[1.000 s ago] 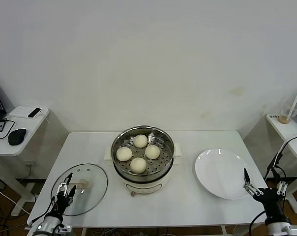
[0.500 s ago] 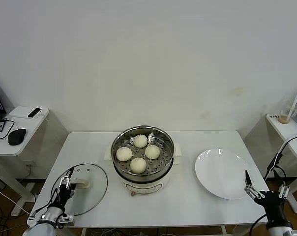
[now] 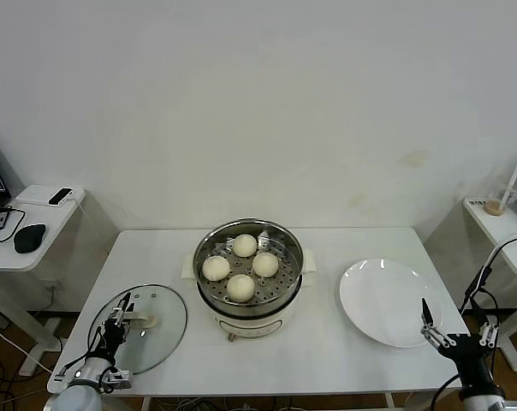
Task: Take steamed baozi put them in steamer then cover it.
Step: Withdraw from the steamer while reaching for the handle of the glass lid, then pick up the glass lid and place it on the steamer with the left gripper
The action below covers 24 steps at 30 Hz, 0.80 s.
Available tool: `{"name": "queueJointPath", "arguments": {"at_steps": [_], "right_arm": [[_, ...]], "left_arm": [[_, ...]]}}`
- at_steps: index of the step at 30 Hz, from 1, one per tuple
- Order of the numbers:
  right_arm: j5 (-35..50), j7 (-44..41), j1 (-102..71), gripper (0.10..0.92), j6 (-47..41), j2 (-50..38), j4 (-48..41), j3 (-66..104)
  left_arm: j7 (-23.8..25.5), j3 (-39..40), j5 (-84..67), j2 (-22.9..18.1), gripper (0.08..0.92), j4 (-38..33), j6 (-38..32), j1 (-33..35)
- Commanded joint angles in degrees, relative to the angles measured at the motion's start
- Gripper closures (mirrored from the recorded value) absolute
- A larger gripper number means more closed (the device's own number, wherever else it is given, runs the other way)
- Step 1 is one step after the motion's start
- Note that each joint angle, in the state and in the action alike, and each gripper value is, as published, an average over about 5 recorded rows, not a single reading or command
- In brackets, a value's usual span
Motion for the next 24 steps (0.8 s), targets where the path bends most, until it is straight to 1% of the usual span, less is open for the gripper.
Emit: {"name": "queueJointPath", "arguments": {"at_steps": [1, 8, 11, 15, 18, 24], "right_arm": [[0.0, -0.2, -0.1, 0.203, -0.2, -0.1, 0.1, -0.7], [-0.2, -0.4, -0.2, 0.203, -0.1, -0.8, 0.0, -1.2], [0.0, -0.5, -0.2, 0.203, -0.2, -1.1, 0.1, -1.9], [0.6, -1.0, -0.3, 0.203, -0.8, -2.1, 0.8, -2.8], [0.6, -1.2, -0.4, 0.203, -1.1, -2.7, 1.4, -3.0], [0.1, -1.6, -0.8, 0.203, -1.1, -3.2, 2.2, -3.4]], "left_arm": [[-1.5, 0.2, -0.8, -0.4, 0.579, 0.2, -0.2, -0.2], [-2.8, -0.9, -2.1, -0.9, 0.786, -6.4, 0.7, 2.5], [-2.6, -2.4, -2.1, -0.7, 0.843, -9.8, 2.0, 3.9], [-1.5, -5.5, -2.1, 0.1, 0.852, -15.0, 3.9, 5.8], [0.5, -8.3, -2.2, 1.1, 0.852, -18.4, 5.4, 7.1], [5.4, -12.7, -4.7, 4.6, 0.852, -21.7, 7.4, 8.5]]}}
